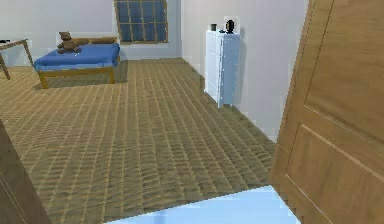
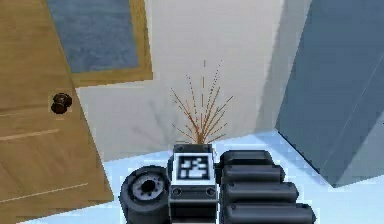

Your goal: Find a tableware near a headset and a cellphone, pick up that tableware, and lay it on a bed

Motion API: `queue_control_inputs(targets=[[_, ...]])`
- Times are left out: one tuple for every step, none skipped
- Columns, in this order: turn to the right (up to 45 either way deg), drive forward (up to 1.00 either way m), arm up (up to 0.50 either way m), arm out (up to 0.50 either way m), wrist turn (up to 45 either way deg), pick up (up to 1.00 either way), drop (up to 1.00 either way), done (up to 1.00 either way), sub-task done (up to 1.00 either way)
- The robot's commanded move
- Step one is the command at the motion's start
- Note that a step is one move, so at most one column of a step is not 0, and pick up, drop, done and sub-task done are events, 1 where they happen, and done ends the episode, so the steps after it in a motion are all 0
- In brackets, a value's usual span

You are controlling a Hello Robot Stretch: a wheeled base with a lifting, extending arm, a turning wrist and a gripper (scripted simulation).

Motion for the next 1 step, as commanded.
queue_control_inputs(targets=[[0.0,0.6,0.0,0.0,0.0,0.0,0.0,0.0,0.0]])
